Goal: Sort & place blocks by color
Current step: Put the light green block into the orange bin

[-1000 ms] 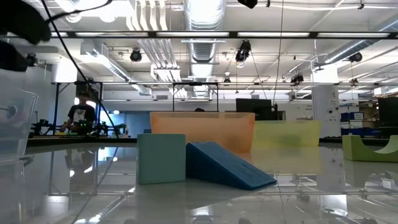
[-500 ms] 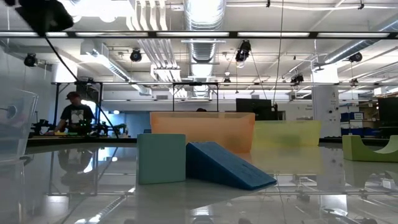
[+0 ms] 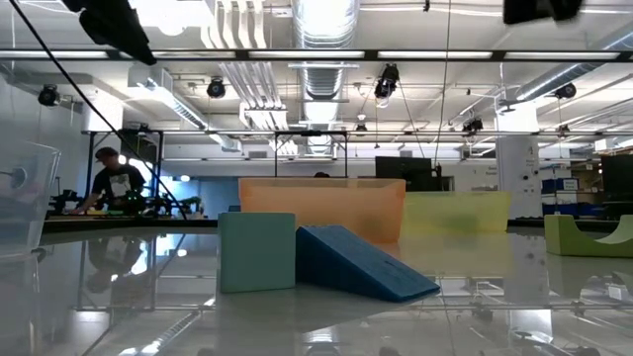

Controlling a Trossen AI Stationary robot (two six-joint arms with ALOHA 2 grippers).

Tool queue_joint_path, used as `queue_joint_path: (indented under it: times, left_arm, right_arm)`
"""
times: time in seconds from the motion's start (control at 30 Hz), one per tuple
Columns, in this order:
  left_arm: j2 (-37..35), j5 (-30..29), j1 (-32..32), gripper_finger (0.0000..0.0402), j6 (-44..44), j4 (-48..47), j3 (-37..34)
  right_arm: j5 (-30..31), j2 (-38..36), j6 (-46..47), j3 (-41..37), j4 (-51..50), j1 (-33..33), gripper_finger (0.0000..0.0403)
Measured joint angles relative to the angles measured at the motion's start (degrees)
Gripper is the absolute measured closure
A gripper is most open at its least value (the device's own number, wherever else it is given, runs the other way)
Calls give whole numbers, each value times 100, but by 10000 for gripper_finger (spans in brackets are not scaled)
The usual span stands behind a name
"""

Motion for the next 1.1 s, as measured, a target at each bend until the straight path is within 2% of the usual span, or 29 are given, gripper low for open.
queue_joint_path:
  times: [0.17, 0.33, 0.5, 0.67, 1.1]
  left_arm:
    - [71, -261, 6, 185, 4, 148, -1]
    - [108, -267, 5, 185, 4, 251, -18]
    - [116, -267, 5, 185, 4, 251, -20]
    - [120, -267, 5, 185, 59, 251, -20]
    - [120, -284, 5, 185, 138, 253, -4]
  right_arm:
    - [51, 0, -606, -972, 333, 29, 298]
    - [763, 0, -1454, -1684, 1434, 23, 253]
    - [882, 0, -1304, -2258, 1818, -16, 225]
    - [831, -3, -1012, -2625, 1862, -14, 213]
    - [708, -7, -722, -3623, 2928, -55, 212]
